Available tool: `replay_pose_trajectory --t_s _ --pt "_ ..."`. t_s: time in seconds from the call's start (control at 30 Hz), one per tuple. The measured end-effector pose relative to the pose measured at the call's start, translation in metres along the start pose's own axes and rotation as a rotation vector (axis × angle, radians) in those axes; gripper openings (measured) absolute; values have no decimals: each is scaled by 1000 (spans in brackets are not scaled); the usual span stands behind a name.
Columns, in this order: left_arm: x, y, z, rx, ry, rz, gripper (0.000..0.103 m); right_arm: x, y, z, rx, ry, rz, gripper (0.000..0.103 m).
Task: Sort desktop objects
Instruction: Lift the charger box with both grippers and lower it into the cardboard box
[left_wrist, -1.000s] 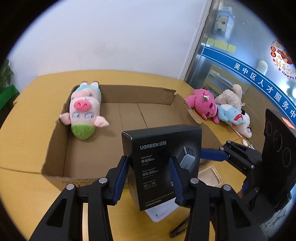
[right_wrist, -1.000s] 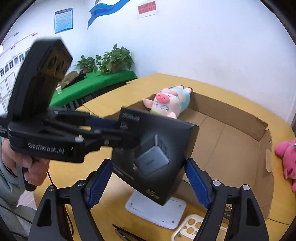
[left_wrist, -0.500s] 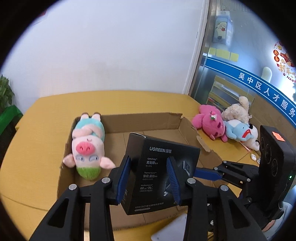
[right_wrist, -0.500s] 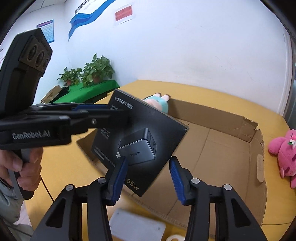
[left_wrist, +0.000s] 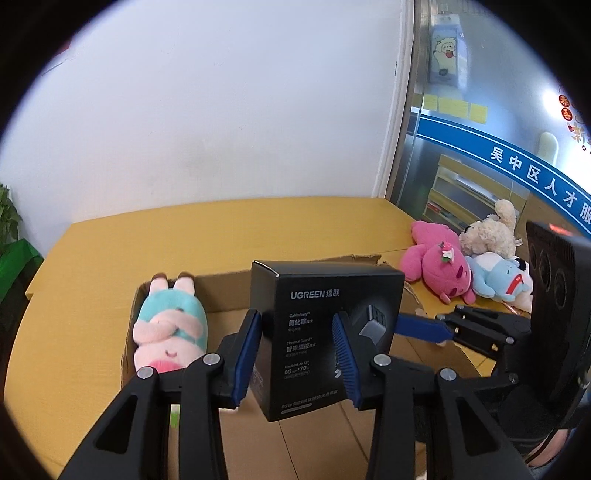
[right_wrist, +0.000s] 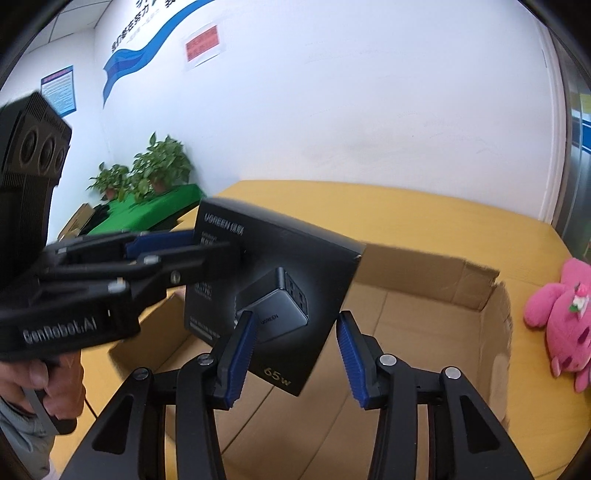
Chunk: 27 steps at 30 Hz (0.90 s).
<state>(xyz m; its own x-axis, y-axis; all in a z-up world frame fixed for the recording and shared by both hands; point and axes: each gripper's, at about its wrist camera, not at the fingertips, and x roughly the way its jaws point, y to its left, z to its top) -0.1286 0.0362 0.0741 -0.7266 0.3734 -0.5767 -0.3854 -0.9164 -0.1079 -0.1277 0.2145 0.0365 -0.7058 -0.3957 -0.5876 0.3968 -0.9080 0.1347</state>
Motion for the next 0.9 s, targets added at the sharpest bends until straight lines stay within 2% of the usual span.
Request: replay_pose_trajectory --t_s 0.17,0.33,0.5,0.67,0.9 --pt "33 5 16 -20 24 0 39 25 -23 29 7 7 -37 44" --pt "76 19 20 -71 76 -8 39 63 -45 38 26 57 -59 44" --pt "121 28 19 -90 158 9 39 111 -67 34 80 136 -68 44" --pt "169 37 9 -119 277 7 39 156 -92 20 150 236 -67 44" --pt "201 55 5 -197 356 -22 39 182 -109 14 185 293 -82 44"
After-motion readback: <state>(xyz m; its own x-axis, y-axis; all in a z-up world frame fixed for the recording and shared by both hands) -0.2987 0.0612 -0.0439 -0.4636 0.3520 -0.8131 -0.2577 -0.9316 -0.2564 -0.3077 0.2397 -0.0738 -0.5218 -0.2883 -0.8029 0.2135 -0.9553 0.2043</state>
